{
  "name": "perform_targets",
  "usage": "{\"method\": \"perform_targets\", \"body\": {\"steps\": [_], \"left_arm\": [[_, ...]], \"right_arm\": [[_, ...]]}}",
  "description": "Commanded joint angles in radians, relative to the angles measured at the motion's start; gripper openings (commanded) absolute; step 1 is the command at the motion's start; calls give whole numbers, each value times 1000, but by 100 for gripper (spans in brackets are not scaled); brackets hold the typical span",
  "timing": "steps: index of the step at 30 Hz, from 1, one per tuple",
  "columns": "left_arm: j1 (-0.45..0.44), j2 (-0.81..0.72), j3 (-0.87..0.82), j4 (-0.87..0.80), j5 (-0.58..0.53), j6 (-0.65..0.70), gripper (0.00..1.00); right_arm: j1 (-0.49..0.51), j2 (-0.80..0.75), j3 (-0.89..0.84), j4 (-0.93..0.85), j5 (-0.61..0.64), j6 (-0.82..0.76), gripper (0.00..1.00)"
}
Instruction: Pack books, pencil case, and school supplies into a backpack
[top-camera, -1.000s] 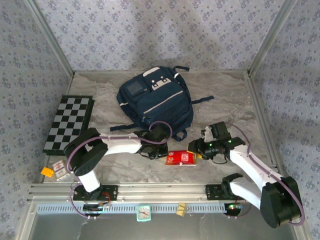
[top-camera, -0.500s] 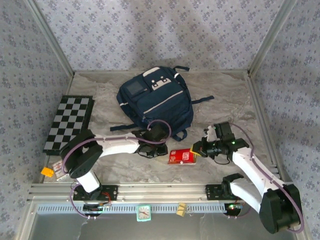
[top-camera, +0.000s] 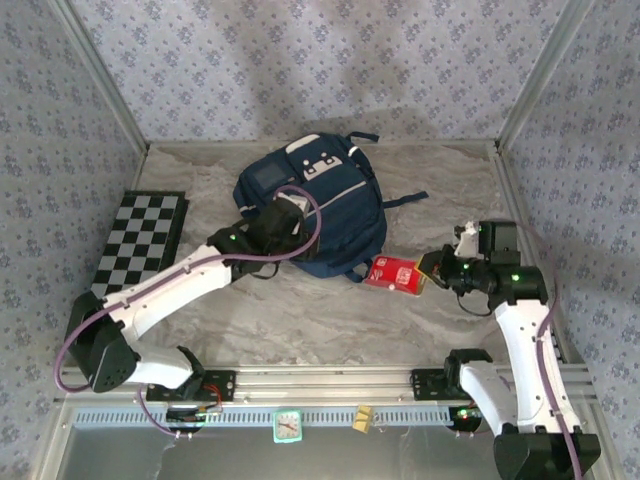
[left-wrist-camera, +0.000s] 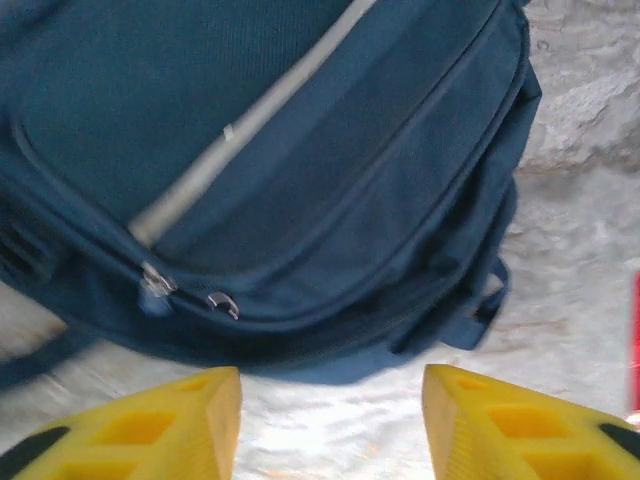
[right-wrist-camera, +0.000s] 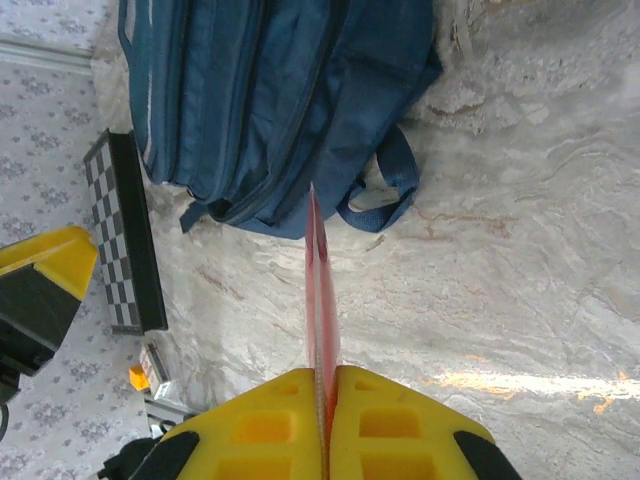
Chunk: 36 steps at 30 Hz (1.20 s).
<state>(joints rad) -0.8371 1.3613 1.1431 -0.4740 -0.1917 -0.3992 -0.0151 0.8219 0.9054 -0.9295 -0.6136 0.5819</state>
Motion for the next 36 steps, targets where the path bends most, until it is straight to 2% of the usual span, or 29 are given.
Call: {"method": "perform_targets", "body": {"steps": [1,5,10,12,14,17,27,32,36], "left_arm": [[20,59,22,35,-12,306,59],[60,158,76,65,-9,384,65],[66,279,150,90,14,479,73],[70,314,167,106,-1,507,73],[85,352,199,107,-68,499,73],[121,376,244,88,-59,481,71],[193,363,265,115,49,465,52],[180,395,296,144,36,469,27],[165,363,299,126,32,509,3]], "right_arm": [[-17,19,49,-26,-20,-23,0],[-25,72,81,19,-37,-24,0],[-27,118,119,91,-35,-4,0],[-28,138,129,102,-37,-12,0],[-28,151,134,105,-45,-29,0],[-28,166,133,102,-49,-33,0],[-23,229,209,48,-109,-103,0],[30,295,237,121,-139,-63,0],[70,365,273,181,-145,-35,0]]}}
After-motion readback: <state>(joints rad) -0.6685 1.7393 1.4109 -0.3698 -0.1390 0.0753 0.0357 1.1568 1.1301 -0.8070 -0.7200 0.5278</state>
